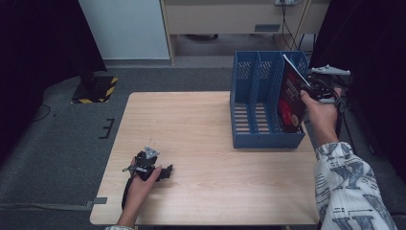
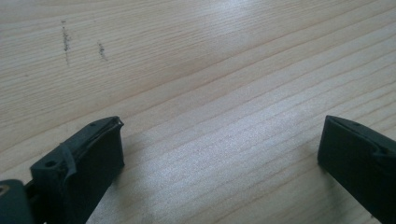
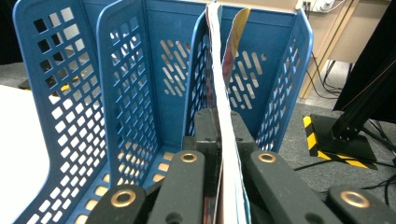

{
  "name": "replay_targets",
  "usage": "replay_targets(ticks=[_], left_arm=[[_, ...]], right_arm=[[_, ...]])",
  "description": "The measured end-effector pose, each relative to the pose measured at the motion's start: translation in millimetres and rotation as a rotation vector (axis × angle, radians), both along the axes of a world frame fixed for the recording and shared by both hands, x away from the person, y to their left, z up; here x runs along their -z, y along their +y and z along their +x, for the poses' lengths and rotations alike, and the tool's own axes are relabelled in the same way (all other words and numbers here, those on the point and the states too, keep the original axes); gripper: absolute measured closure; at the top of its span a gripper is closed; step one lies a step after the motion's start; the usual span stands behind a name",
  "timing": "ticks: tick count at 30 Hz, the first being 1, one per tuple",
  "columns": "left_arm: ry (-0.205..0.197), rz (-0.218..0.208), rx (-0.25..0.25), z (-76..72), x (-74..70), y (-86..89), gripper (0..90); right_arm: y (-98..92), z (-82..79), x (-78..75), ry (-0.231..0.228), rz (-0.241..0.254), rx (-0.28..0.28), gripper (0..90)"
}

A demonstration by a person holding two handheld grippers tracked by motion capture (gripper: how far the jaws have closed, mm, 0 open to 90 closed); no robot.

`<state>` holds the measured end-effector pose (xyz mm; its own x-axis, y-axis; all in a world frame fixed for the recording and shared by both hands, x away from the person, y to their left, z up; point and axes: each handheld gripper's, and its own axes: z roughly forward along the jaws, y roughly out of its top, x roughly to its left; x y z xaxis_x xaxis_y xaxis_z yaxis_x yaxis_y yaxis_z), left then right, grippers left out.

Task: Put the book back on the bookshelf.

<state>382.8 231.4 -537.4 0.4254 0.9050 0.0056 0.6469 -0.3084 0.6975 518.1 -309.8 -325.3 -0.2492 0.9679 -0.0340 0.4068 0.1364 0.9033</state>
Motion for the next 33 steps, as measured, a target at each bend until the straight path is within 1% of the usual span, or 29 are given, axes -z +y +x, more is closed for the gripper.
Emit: replay_targets(ticks=[8,21,29,33], left_arm=[[0.0,0.0,0.0,0.0,0.0,0.0,0.0],[0.001,-0.001,0.0,0.3,0.0,-0.4,0.0],[0.001,-0.001,0.001,0.4,0.0,-0.5,0.0],[0.0,-0.001,0.001,0.4,0.0,-0.5,0.0]], right_arm=[[-1.1,1.6,-1.9,-0.001,0.0,0.016,87.1],[-2.8,4.0,-2.8,-0.027,-0.002,0.047,87.1],[-3.6,8.7,-5.4,-0.029,-0.017,0.073,87.1],[-2.3,10.7,-4.1,-0.034,-0.022,0.086,87.1]])
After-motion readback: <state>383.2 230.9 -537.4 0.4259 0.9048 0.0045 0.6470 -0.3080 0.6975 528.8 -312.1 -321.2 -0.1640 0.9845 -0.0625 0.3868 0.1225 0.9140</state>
